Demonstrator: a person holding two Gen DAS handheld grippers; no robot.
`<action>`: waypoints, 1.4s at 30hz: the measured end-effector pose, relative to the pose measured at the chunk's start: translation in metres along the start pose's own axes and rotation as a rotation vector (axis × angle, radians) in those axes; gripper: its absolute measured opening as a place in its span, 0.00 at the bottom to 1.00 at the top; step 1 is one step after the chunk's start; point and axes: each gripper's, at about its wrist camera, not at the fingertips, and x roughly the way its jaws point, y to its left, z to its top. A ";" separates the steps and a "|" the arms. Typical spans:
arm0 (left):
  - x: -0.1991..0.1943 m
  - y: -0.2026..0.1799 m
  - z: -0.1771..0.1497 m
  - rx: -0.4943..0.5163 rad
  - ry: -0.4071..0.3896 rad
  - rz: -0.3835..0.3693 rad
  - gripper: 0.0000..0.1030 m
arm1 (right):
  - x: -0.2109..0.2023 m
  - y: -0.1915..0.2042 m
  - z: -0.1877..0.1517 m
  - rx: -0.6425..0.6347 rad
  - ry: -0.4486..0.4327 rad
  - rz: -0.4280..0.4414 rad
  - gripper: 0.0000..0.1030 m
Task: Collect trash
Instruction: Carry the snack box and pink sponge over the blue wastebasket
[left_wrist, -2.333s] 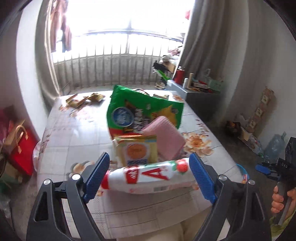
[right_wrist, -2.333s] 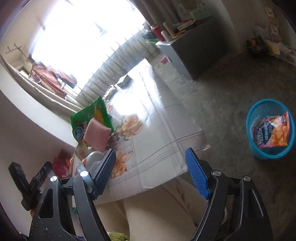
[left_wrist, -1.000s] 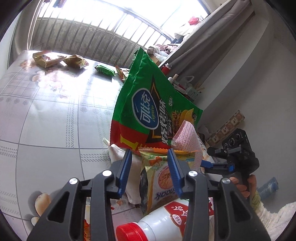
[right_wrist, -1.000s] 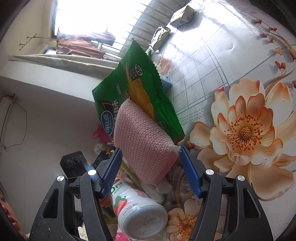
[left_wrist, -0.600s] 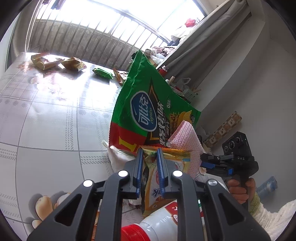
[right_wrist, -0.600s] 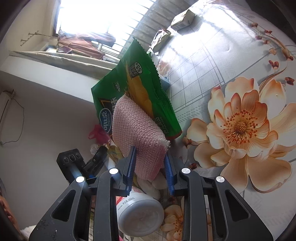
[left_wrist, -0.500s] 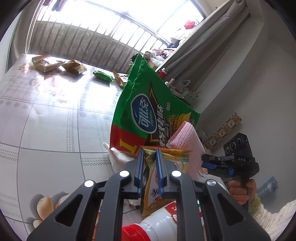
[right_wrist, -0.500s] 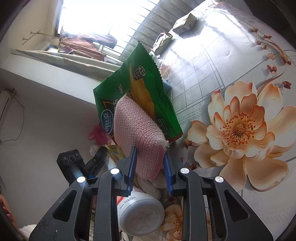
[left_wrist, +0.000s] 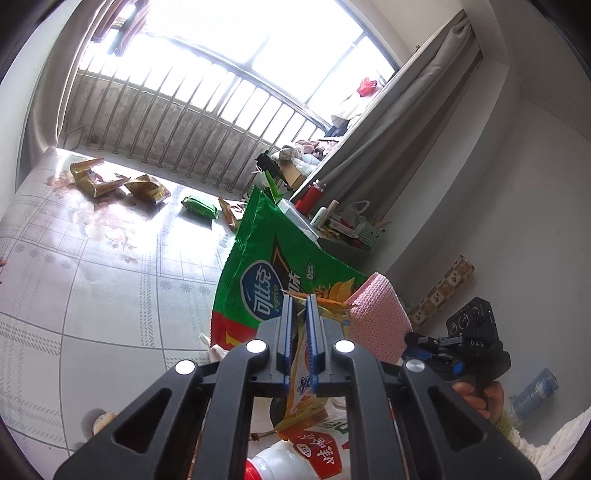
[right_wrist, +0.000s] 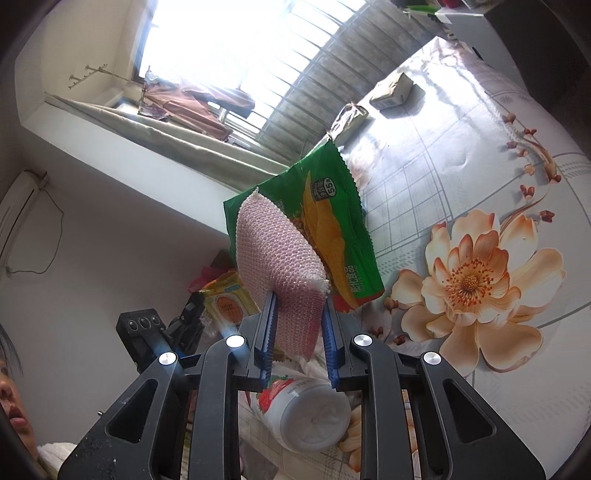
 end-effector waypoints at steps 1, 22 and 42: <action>-0.003 -0.003 0.002 0.003 -0.013 -0.002 0.06 | -0.005 0.001 0.000 -0.005 -0.008 0.003 0.20; 0.052 -0.215 -0.015 0.193 0.086 -0.224 0.06 | -0.241 -0.051 -0.064 0.119 -0.423 -0.084 0.20; 0.383 -0.423 -0.258 0.448 0.650 -0.092 0.06 | -0.372 -0.273 -0.166 0.754 -0.684 -0.581 0.23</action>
